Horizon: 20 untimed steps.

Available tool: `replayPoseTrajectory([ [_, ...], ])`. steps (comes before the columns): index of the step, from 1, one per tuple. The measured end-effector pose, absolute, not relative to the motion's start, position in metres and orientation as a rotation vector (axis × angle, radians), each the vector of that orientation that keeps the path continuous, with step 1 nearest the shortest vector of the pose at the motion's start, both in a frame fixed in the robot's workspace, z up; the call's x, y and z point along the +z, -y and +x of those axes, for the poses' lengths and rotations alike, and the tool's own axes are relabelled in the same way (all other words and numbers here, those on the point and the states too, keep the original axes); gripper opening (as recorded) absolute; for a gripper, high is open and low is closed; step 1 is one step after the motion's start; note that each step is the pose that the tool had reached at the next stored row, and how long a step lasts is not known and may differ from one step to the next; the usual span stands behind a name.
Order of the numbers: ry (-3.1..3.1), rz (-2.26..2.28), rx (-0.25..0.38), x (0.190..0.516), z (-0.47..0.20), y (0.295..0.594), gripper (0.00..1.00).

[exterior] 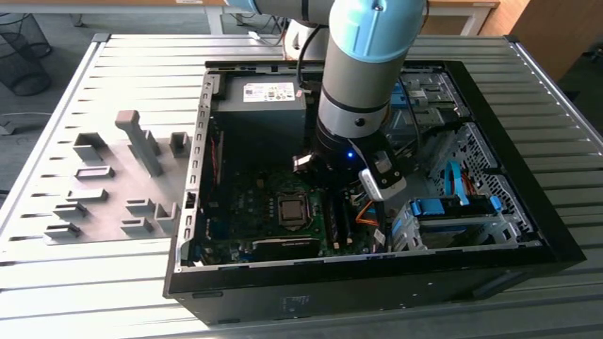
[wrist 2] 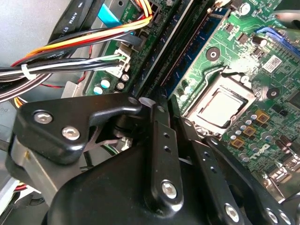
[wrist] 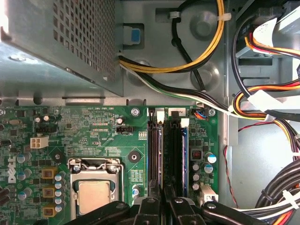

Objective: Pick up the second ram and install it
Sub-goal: 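Insert the second ram into the second slot, then press down the second ram until it locks into place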

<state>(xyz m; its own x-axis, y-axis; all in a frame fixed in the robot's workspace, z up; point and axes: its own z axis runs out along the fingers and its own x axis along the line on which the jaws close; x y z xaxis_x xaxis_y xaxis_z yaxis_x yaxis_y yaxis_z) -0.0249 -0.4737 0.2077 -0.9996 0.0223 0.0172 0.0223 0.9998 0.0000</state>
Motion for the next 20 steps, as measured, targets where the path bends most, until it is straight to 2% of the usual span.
replayPoseTrajectory([
  [1,3.124,-0.035,0.0,0.208,-0.025,0.474,0.15],
  [2,3.124,-0.035,0.0,0.208,-0.025,0.474,0.22],
  [13,3.124,-0.035,-0.003,0.234,-0.025,0.474,0.22],
  [15,3.124,-0.035,-0.003,0.234,-0.025,0.474,0.2],
  [17,3.124,-0.035,-0.003,0.234,-0.025,0.474,0.1],
  [20,3.124,-0.028,-0.004,0.232,-0.025,0.474,0.1],
])
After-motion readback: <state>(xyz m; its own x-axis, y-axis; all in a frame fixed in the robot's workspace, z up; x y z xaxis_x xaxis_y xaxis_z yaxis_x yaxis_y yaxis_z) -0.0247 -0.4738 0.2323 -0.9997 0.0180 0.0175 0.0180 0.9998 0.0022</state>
